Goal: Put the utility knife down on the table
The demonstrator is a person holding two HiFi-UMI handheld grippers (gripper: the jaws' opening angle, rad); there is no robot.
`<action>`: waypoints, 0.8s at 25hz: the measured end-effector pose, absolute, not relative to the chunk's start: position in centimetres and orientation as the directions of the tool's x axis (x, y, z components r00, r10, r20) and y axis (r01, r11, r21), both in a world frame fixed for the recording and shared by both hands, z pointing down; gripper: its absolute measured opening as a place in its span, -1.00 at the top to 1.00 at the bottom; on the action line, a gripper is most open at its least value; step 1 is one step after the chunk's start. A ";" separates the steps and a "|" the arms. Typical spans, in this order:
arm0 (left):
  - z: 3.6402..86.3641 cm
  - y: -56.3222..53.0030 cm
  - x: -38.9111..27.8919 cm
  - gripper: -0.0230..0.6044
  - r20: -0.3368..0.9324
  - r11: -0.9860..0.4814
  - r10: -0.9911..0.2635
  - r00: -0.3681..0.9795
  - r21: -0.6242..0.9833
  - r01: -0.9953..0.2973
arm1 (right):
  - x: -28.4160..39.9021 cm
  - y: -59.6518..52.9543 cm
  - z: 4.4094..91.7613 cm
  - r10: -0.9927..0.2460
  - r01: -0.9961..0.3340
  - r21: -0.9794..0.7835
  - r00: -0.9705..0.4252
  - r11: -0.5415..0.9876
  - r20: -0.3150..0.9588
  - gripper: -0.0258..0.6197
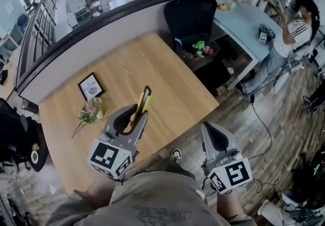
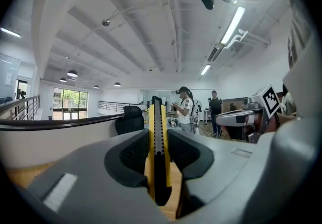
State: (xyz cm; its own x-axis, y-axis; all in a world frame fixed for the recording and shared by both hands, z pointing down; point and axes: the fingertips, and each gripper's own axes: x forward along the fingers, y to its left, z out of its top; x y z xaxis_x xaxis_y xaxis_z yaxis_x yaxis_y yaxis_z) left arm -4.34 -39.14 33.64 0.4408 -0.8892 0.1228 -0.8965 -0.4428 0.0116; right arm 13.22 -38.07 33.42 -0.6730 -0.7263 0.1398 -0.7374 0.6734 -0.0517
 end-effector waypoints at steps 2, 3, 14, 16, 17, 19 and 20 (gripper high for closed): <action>33.4 -40.8 -3.3 0.56 0.117 -0.424 -0.899 0.422 0.009 -0.906 | 14.4 -40.0 33.5 -0.712 -0.723 -0.053 -0.688 0.688 0.142 0.89; 33.3 -41.6 -2.9 0.56 0.113 -0.414 -0.904 0.413 0.009 -0.910 | 14.8 -41.0 33.5 -0.704 -0.716 -0.052 -0.695 0.696 0.143 0.89; 32.7 -47.6 0.3 0.56 0.101 -0.300 -0.949 0.298 0.001 -0.954 | 18.9 -49.3 34.4 -0.636 -0.649 -0.055 -0.757 0.759 0.153 0.89; 32.8 -48.0 0.3 0.56 0.106 -0.293 -0.951 0.292 -0.001 -0.956 | 18.8 -49.8 34.5 -0.627 -0.641 -0.059 -0.763 0.765 0.156 0.89; 32.9 -48.2 0.3 0.56 0.108 -0.292 -0.951 0.291 -0.002 -0.956 | 18.8 -50.0 34.6 -0.624 -0.638 -0.061 -0.765 0.767 0.157 0.89; 33.0 -48.5 0.2 0.56 0.111 -0.294 -0.950 0.292 -0.003 -0.956 | 18.5 -50.4 34.9 -0.619 -0.634 -0.062 -0.769 0.771 0.162 0.89; 33.0 -48.6 0.1 0.56 0.114 -0.296 -0.949 0.294 -0.003 -0.955 | 18.3 -50.5 34.9 -0.617 -0.632 -0.061 -0.770 0.773 0.164 0.89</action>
